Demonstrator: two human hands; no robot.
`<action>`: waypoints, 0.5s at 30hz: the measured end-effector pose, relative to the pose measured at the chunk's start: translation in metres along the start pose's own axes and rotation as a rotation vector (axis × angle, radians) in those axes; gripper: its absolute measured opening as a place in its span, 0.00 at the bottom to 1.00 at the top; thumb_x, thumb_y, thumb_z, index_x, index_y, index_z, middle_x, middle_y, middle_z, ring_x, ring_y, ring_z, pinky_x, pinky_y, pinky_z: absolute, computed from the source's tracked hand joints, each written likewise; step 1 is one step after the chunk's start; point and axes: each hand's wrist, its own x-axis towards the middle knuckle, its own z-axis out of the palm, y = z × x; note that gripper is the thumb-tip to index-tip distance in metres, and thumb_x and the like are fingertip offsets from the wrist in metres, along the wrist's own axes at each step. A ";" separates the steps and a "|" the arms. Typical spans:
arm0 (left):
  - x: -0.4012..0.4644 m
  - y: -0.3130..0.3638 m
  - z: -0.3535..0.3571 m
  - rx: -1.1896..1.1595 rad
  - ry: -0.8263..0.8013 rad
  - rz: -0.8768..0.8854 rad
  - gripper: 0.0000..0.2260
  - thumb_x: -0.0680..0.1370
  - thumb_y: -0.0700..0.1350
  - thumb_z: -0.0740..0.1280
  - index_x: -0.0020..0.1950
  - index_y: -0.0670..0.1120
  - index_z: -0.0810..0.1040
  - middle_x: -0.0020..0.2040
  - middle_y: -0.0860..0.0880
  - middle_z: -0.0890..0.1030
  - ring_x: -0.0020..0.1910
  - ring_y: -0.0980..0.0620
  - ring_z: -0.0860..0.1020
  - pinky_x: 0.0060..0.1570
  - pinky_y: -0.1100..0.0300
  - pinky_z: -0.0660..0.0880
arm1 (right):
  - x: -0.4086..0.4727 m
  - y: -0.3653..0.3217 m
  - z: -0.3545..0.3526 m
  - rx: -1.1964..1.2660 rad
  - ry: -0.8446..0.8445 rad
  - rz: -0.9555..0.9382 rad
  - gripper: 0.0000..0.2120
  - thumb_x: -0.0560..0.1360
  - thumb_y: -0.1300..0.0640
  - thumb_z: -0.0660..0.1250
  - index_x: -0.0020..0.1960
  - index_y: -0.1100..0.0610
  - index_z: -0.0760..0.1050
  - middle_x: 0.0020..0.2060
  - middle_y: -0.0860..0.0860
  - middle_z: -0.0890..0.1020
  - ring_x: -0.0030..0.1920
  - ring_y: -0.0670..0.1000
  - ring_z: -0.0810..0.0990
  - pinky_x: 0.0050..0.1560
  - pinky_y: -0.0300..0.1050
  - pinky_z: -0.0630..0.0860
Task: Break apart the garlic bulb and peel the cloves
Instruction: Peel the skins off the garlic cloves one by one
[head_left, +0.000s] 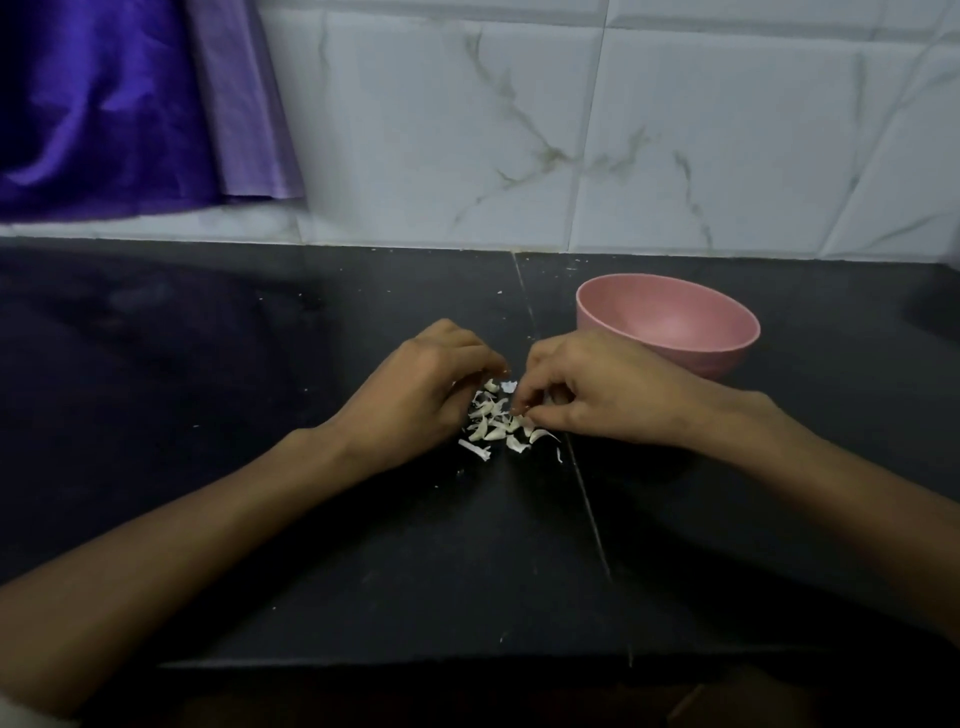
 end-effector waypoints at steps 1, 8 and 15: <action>0.001 0.001 0.001 0.001 0.001 0.005 0.13 0.73 0.36 0.63 0.54 0.43 0.83 0.48 0.49 0.83 0.51 0.49 0.77 0.49 0.55 0.75 | 0.001 0.000 0.000 -0.012 -0.007 -0.003 0.07 0.75 0.54 0.72 0.52 0.50 0.84 0.35 0.37 0.70 0.33 0.34 0.71 0.40 0.39 0.73; 0.002 0.001 0.008 -0.010 0.027 -0.012 0.13 0.73 0.36 0.63 0.53 0.42 0.83 0.48 0.49 0.83 0.50 0.54 0.74 0.48 0.65 0.71 | 0.005 0.003 0.001 -0.031 -0.037 -0.032 0.08 0.76 0.55 0.70 0.54 0.51 0.84 0.36 0.38 0.69 0.34 0.33 0.69 0.42 0.44 0.74; -0.001 0.002 0.004 -0.040 0.060 -0.082 0.13 0.75 0.40 0.63 0.56 0.44 0.82 0.49 0.53 0.82 0.50 0.55 0.75 0.47 0.67 0.70 | 0.008 0.006 0.007 -0.048 0.012 -0.063 0.07 0.74 0.56 0.70 0.51 0.51 0.84 0.37 0.39 0.70 0.34 0.34 0.69 0.40 0.43 0.73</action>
